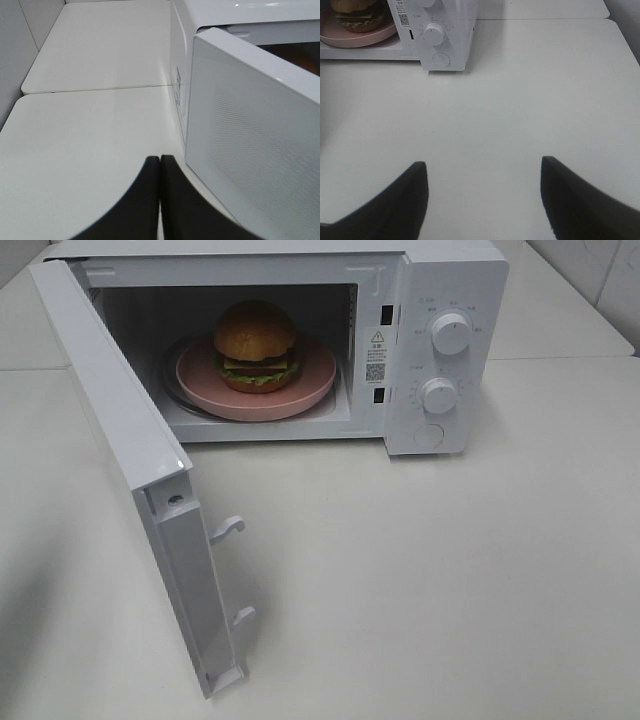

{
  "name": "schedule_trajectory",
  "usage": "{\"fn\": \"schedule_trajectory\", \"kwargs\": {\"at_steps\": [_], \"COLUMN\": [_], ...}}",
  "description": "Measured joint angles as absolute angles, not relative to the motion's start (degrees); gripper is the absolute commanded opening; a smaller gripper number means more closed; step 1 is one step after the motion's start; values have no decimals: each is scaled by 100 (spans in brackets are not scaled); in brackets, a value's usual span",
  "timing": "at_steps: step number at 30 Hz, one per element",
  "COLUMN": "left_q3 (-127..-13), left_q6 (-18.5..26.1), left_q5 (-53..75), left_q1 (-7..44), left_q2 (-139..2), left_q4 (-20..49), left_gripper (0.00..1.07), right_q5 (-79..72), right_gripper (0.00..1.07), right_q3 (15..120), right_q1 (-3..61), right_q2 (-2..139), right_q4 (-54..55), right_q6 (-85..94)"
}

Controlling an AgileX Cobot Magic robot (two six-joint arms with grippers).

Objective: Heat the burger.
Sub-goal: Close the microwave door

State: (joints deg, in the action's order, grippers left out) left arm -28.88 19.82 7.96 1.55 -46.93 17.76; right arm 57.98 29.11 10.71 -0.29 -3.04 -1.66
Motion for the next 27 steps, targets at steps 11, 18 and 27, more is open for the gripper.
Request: {"fn": "schedule_trajectory", "kwargs": {"at_steps": [11,18,27], "left_q3": [-2888,-2888,-2876], "left_q6": [2023,2023,2017], "left_q5": [-728,-1432,-2005], "left_q1": [710,1157,1667], "left_q2": [-6325,-7179,-7850], "left_q4": [1822,1822,1690], "left_gripper": [0,0,0], "right_q5": [5798,5798,5798], "right_gripper": [62,62,62], "right_q3": [2911,2911,2911], "right_q1": [1071,1071,1071], "right_q2": [-29,-29,-29], "right_q4": [-304,-304,-304], "right_q6": [-166,-166,-166]}}
